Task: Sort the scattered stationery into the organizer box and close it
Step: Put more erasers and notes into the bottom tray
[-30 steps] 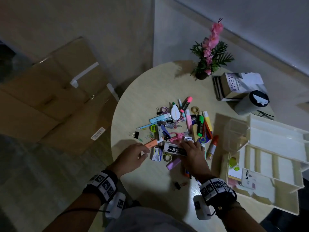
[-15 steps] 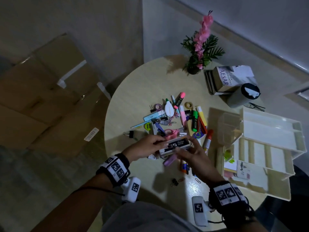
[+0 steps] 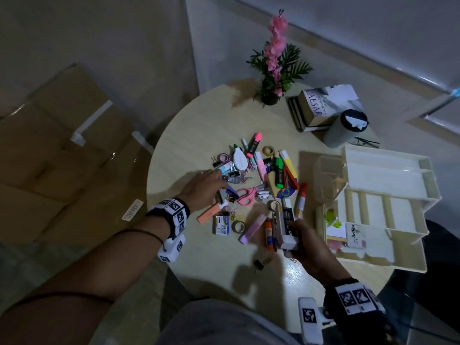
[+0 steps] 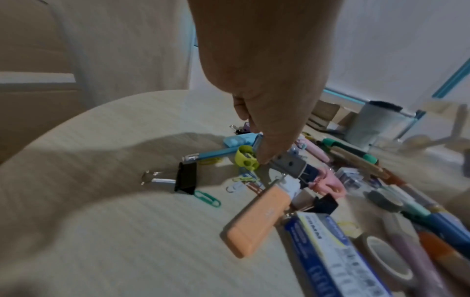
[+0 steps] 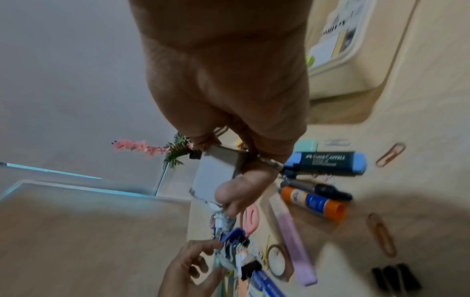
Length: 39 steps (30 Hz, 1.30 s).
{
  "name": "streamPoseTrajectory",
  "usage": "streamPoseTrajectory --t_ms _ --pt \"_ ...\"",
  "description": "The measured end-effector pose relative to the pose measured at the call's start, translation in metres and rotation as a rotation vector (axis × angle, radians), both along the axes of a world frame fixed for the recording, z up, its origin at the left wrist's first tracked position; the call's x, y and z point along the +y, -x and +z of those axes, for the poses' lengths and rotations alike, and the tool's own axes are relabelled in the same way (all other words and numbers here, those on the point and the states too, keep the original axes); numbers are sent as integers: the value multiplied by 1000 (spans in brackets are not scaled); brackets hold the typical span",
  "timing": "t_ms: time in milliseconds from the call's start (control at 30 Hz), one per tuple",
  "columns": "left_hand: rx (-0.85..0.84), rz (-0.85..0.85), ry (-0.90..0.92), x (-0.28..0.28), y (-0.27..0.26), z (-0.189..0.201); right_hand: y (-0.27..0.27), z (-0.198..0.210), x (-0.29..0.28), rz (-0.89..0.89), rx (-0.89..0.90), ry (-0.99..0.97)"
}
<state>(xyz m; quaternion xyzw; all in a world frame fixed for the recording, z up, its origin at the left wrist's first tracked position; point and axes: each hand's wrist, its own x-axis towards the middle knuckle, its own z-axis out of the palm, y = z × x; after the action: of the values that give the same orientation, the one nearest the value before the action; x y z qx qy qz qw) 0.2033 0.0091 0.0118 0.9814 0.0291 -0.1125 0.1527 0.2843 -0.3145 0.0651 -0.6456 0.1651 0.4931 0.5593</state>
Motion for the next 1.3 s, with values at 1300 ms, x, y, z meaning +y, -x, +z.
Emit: streamPoseTrajectory --t_ms 1300 --pt "417 286 871 -290 -80 93 -137 -46 -251 226 -643 945"
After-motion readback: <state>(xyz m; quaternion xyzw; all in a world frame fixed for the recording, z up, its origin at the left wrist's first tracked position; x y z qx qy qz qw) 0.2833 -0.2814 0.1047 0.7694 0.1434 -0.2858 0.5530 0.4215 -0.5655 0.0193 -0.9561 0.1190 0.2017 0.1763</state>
